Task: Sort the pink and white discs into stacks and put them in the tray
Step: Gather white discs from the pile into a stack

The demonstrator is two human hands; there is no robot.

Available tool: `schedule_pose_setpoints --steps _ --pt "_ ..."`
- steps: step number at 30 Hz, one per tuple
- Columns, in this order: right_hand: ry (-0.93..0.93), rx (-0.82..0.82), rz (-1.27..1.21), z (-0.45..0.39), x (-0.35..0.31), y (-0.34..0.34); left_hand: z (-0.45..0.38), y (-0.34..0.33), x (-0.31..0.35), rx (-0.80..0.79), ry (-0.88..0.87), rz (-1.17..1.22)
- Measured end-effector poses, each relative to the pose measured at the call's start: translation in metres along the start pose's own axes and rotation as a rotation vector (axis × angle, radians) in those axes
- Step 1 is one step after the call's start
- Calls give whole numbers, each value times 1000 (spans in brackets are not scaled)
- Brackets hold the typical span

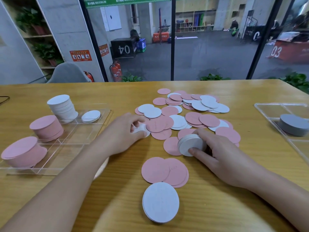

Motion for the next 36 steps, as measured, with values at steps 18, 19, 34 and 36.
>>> schedule_pose_setpoints --steps 18,19,34,36 --pt "-10 4 -15 0 1 0 -1 12 -3 116 157 387" --pt "-8 3 -15 0 0 0 0 12 0 117 136 423" --pt "-32 6 -7 0 0 0 21 -24 53 -178 -253 468" --pt "-45 12 -12 1 1 0 26 -31 61 -207 -294 491"
Point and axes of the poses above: each hand's wrist, its own z-axis away from the middle knuckle, its own y-axis out of the back of the hand, x = y × z, the point moved 4 cm from there along -z, towards the middle knuckle, and after that the axes turned 5 degrees about y, right-handed, at the moved point
